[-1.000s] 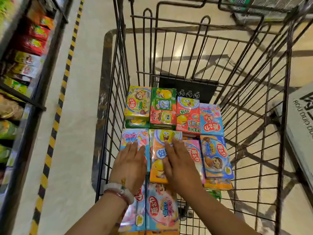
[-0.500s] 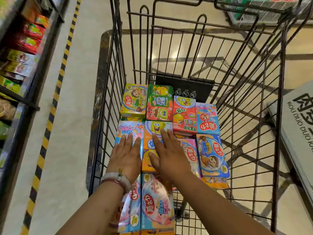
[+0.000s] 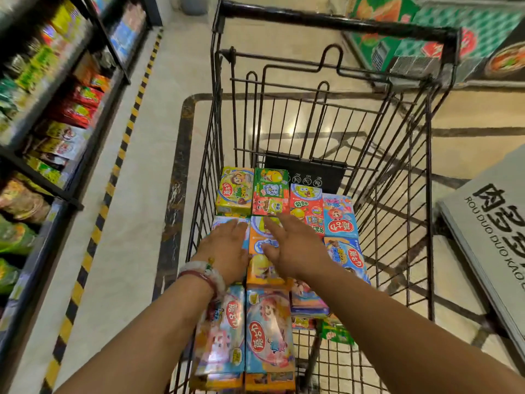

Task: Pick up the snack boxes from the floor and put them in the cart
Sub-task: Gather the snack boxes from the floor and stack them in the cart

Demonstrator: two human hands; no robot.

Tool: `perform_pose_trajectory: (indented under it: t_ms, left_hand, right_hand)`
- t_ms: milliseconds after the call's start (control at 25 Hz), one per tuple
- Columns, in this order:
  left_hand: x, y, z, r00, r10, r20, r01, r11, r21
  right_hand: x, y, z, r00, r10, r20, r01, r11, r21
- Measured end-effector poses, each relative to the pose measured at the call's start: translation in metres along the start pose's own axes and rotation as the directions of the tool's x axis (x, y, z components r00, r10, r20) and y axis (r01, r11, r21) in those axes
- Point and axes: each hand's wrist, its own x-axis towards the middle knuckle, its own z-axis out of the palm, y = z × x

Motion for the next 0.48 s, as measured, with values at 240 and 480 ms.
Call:
perform_pose_trajectory:
  t_ms: [240,480]
  left_hand:
    - [-0.079,0.0,-0.134,0.937,0.084,-0.338,-0.081,0.996,0.022]
    - [-0.238,-0.049,-0.228,0.874,-0.02,-0.485,0.118,0.978,0.171]
  right_hand:
    - [-0.05,-0.036,-0.128,0.971,-0.123,-0.204,0.092,0.984,-0.152]
    - [-0.12,-0.152,-0.214,0.814,-0.406,-0.416,0.27,0.898,-0.347]
